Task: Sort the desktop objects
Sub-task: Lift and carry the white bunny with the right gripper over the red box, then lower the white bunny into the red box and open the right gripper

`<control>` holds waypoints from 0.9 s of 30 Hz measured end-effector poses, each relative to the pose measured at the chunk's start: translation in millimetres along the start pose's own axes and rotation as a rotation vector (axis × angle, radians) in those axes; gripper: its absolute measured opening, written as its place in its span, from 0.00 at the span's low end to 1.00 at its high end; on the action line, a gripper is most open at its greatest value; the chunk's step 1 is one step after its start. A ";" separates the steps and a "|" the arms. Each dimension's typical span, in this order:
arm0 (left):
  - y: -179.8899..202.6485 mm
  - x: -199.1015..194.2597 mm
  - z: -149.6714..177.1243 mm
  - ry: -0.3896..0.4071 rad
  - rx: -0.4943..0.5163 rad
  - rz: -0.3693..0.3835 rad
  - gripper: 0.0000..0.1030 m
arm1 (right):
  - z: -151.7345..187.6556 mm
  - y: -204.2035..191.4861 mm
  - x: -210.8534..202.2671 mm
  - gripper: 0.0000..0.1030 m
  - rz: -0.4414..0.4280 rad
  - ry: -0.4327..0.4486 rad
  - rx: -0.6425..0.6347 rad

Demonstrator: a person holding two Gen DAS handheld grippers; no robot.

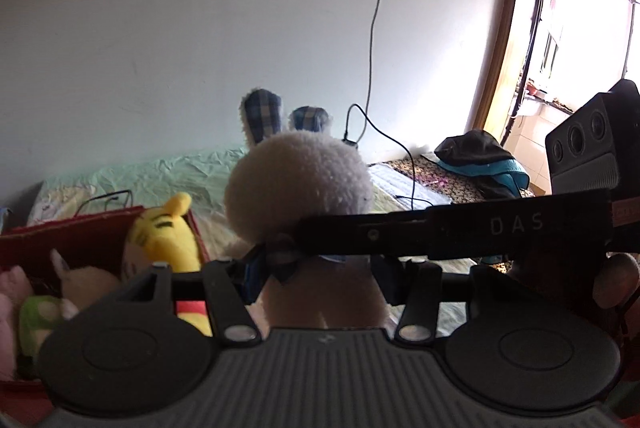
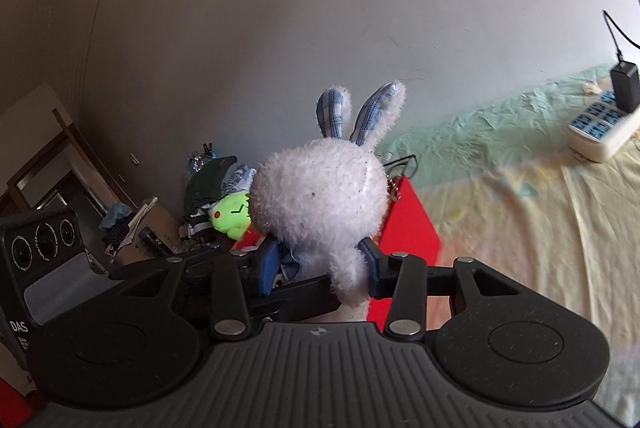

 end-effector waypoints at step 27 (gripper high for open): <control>-161.0 6.8 44.8 -0.133 -0.211 -0.128 0.51 | 40.8 -33.4 157.4 0.49 0.064 -0.235 0.117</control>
Point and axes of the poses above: each gripper's, at about its wrist camera, not at the fingertips, and x roughly the way its jaws point, y to its right, z to its underside, the point moved 4 cm from there along x, roughly the way its jaws point, and after that the axes turned 3 degrees about y, right-handed, at the moved point
